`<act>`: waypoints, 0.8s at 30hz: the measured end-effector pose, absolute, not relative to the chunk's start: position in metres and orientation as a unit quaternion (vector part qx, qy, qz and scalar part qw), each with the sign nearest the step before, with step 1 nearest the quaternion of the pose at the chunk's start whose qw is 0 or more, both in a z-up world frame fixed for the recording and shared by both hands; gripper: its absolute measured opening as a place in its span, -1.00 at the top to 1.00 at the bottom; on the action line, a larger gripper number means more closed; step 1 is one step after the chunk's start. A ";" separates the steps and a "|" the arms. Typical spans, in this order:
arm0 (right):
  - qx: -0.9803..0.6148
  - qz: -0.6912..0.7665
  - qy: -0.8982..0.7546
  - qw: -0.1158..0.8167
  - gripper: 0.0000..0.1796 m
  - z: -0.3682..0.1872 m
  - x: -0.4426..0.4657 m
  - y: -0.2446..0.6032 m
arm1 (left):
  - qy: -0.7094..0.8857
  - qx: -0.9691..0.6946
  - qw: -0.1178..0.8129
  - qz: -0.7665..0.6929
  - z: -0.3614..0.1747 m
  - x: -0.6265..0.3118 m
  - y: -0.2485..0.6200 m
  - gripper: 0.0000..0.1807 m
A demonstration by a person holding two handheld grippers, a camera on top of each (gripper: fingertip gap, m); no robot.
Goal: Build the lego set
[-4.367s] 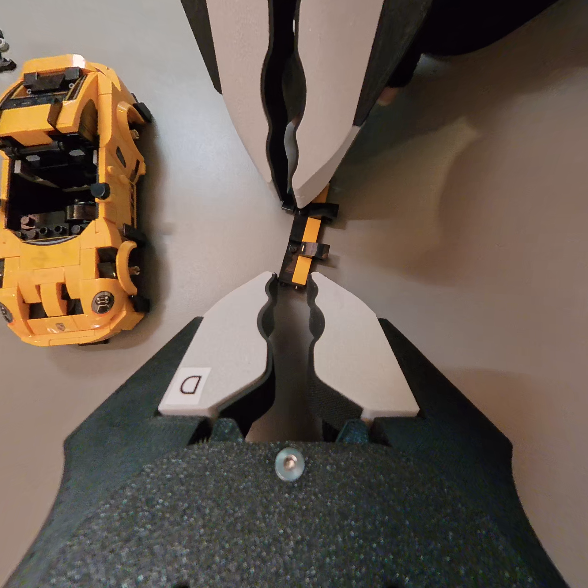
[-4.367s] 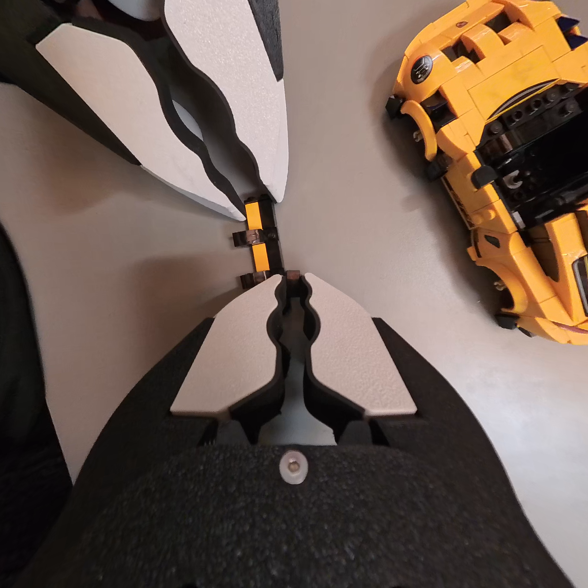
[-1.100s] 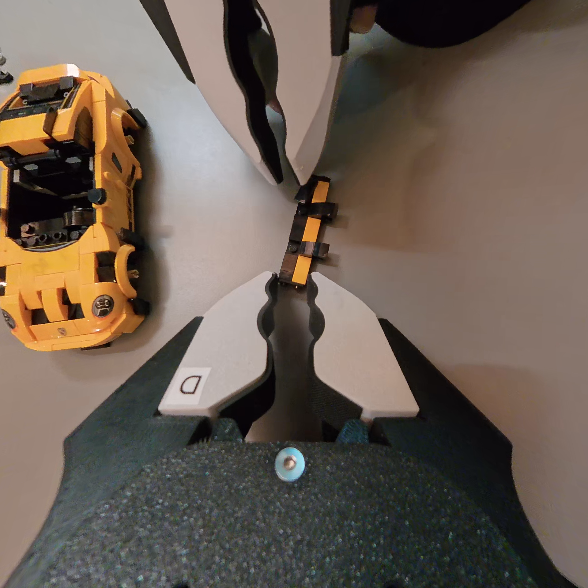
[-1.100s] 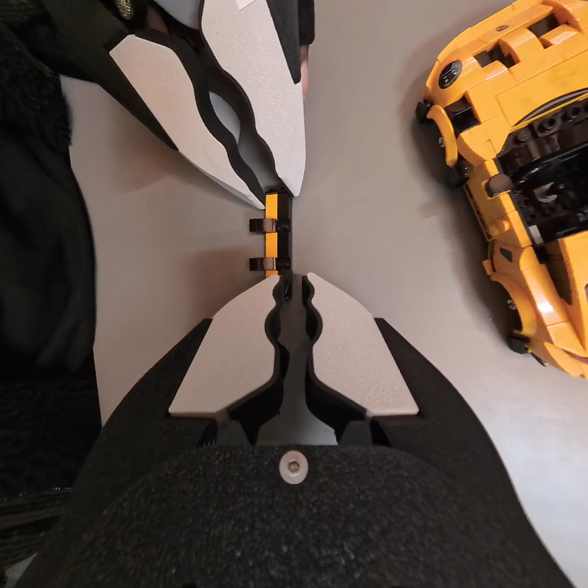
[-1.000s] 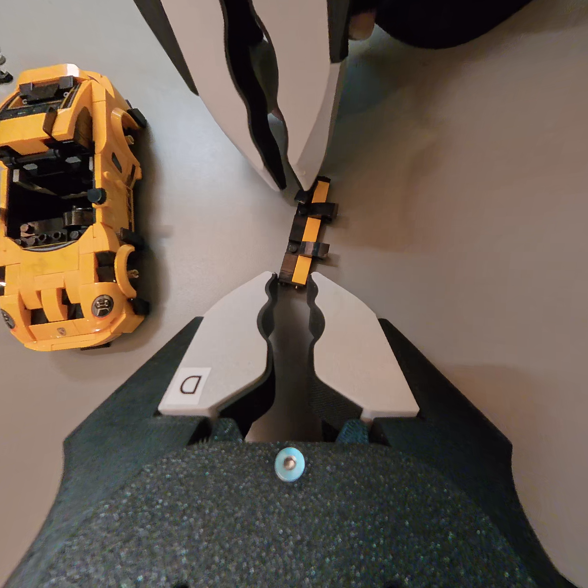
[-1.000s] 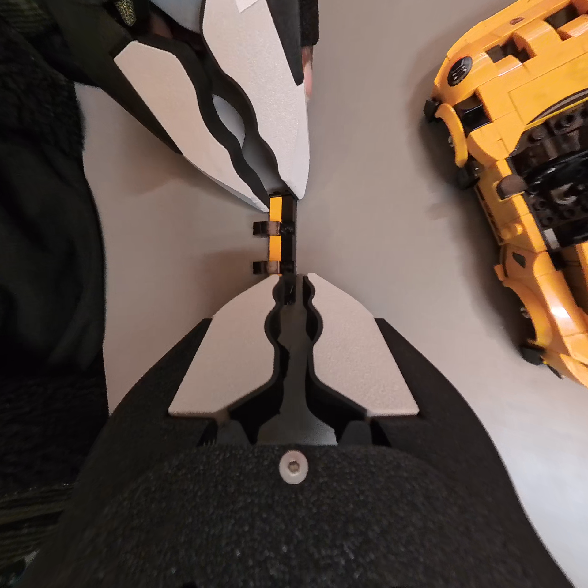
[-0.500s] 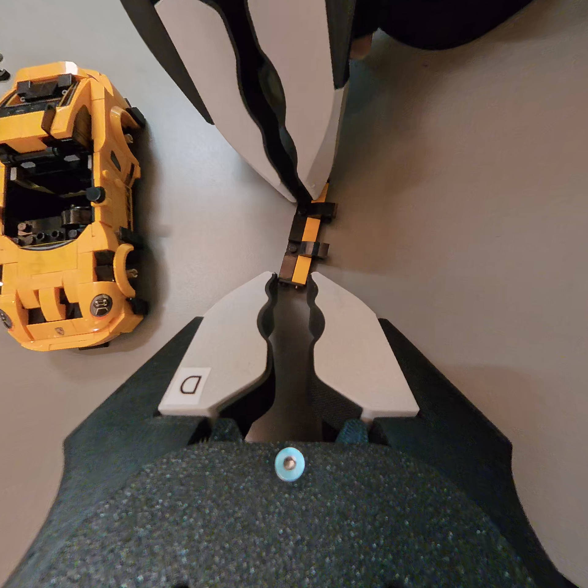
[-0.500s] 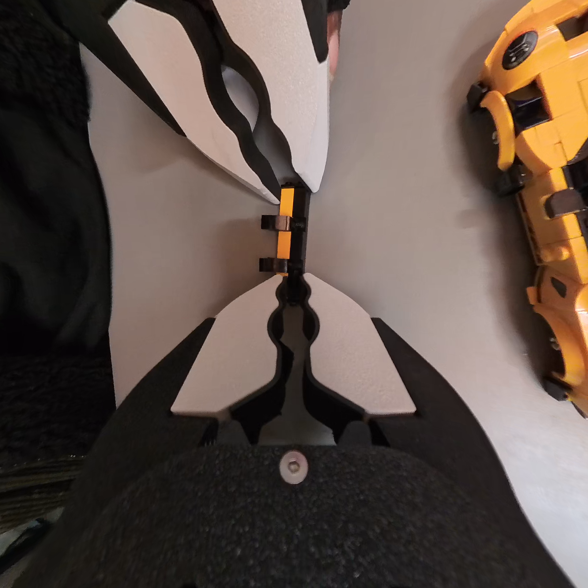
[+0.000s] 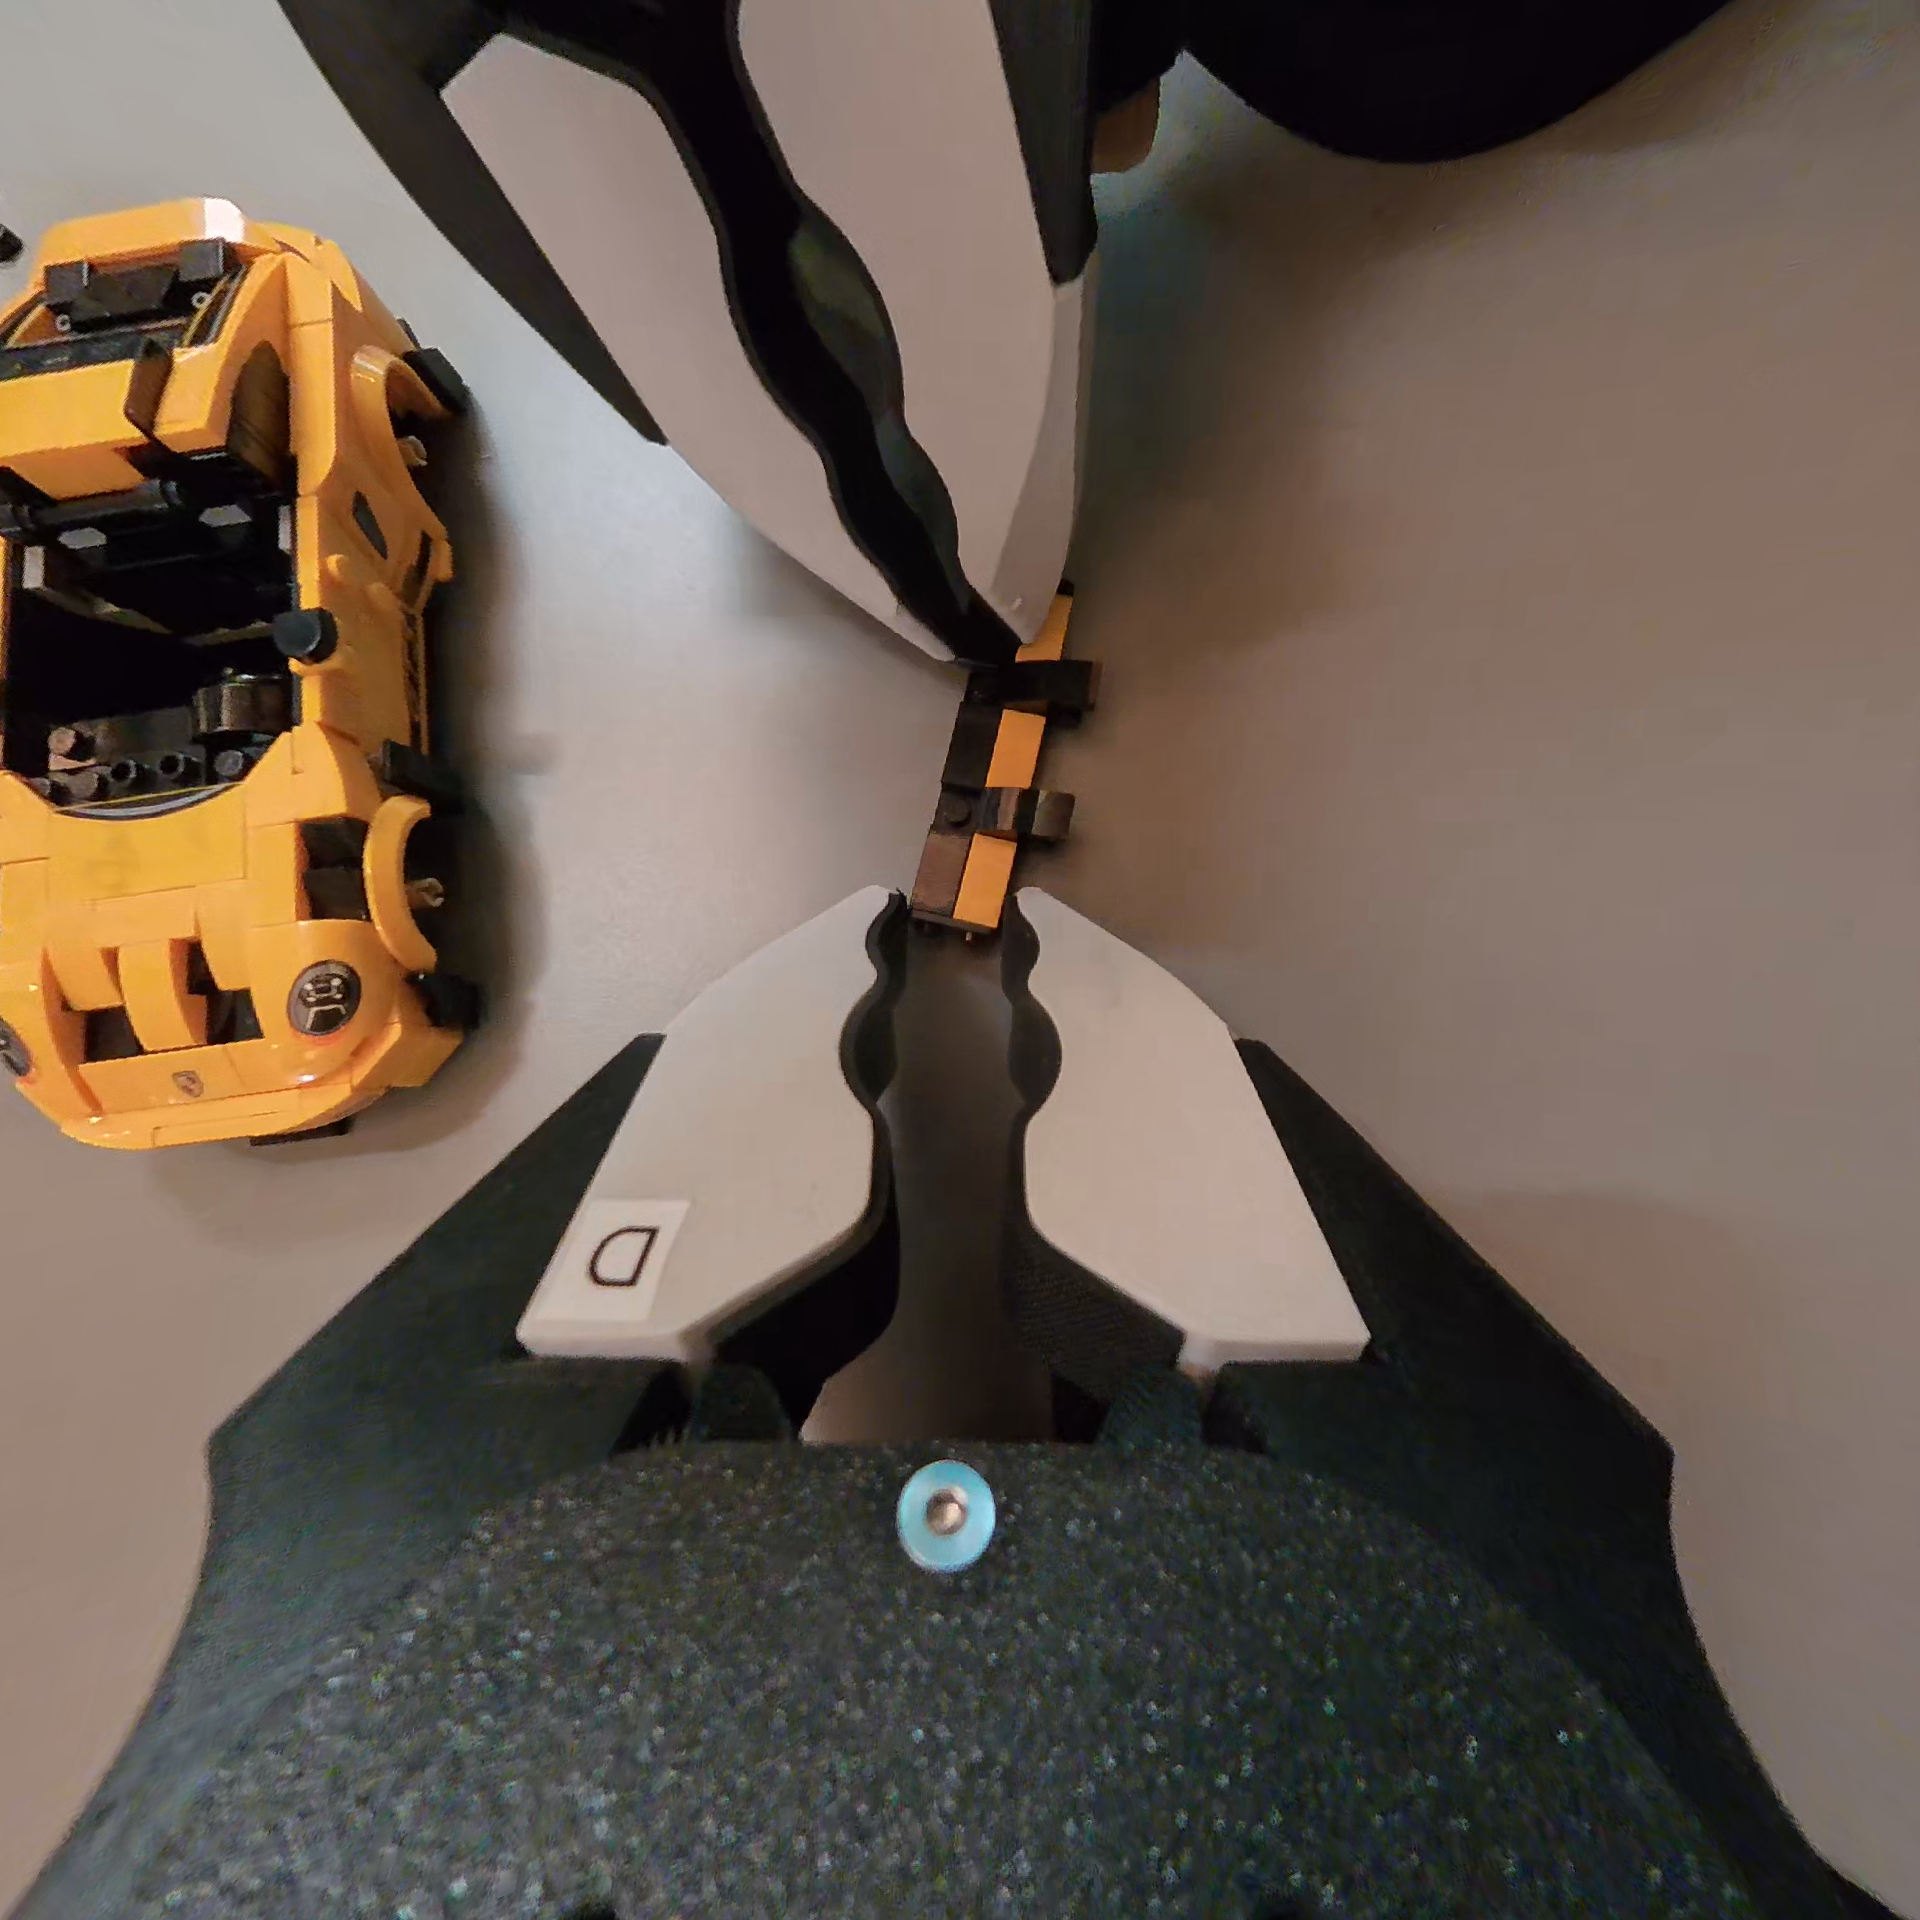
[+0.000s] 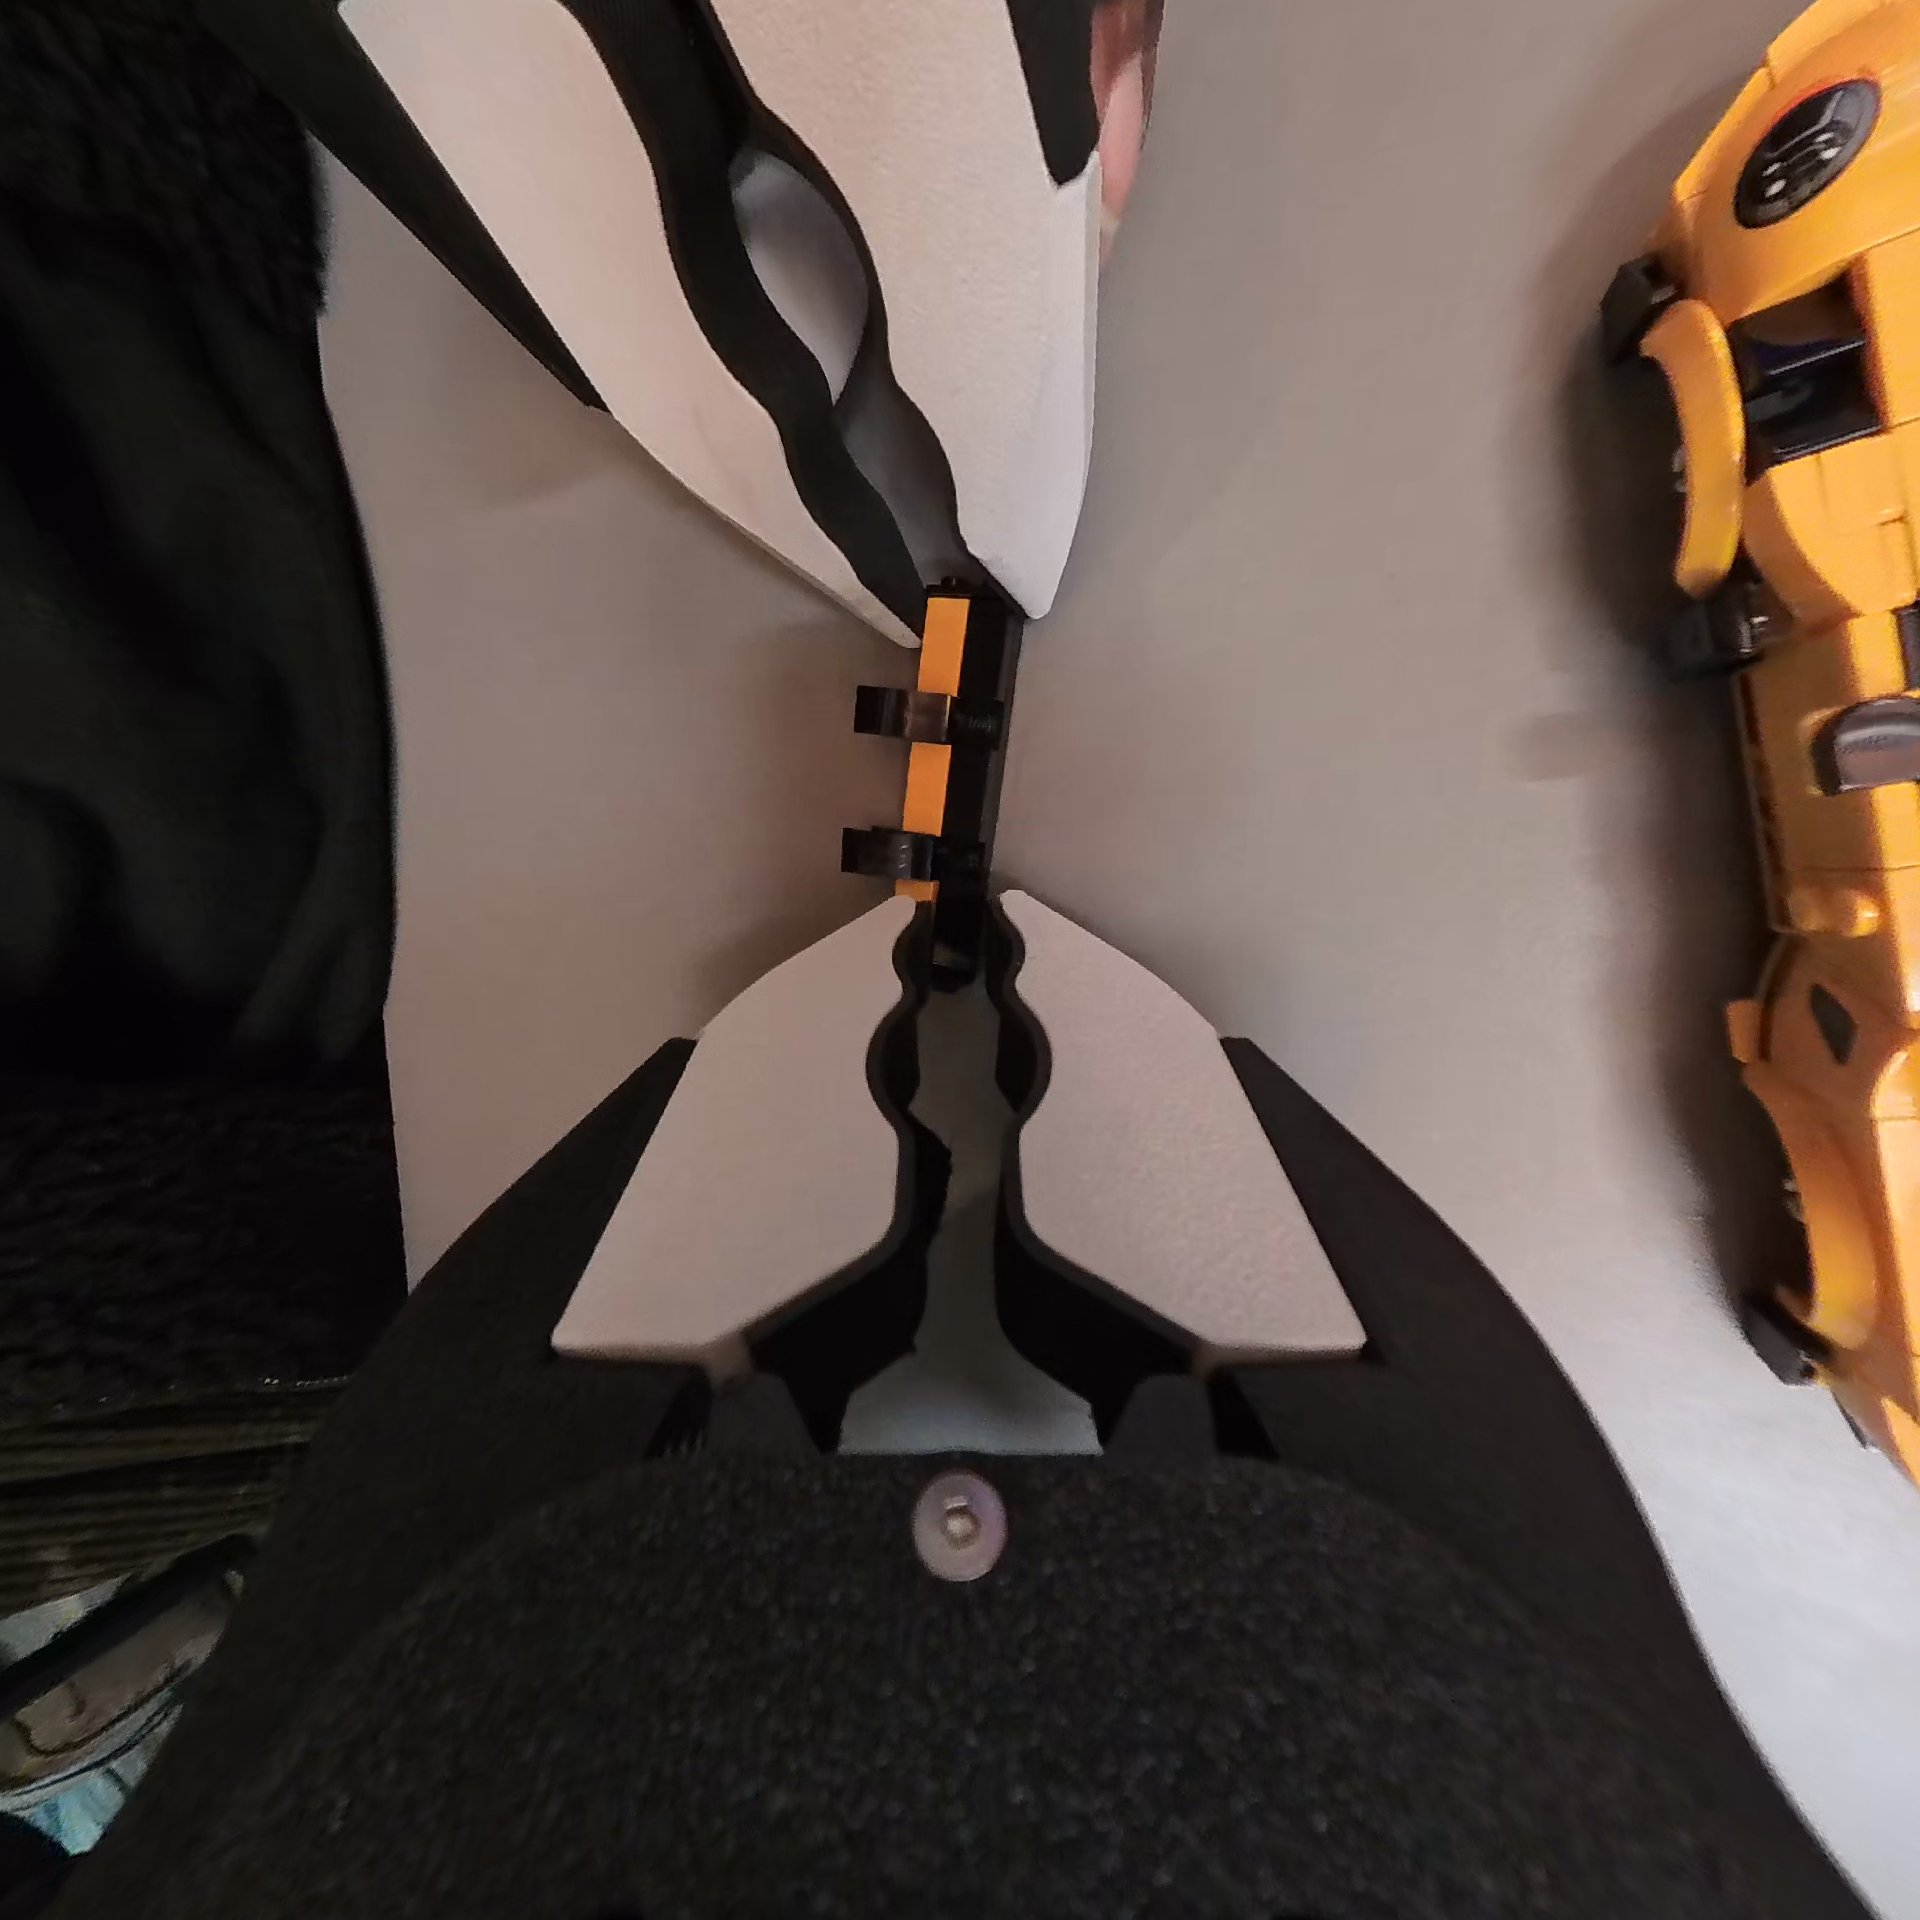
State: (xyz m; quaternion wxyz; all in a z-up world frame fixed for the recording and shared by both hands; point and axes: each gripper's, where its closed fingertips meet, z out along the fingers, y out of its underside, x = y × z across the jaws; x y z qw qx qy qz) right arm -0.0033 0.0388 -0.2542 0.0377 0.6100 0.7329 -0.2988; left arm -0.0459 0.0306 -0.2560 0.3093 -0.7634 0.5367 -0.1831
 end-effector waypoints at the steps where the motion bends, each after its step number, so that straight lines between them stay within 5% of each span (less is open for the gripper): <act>1: 0.610 -0.299 0.733 0.039 0.90 -0.254 -0.003 0.039 | 0.538 -0.763 0.309 -0.183 -0.256 -0.046 0.030 0.81; 24: 0.635 -0.273 0.722 -0.030 0.71 -0.252 -0.002 0.031 | 0.539 -0.763 0.308 -0.181 -0.256 -0.046 0.030 0.81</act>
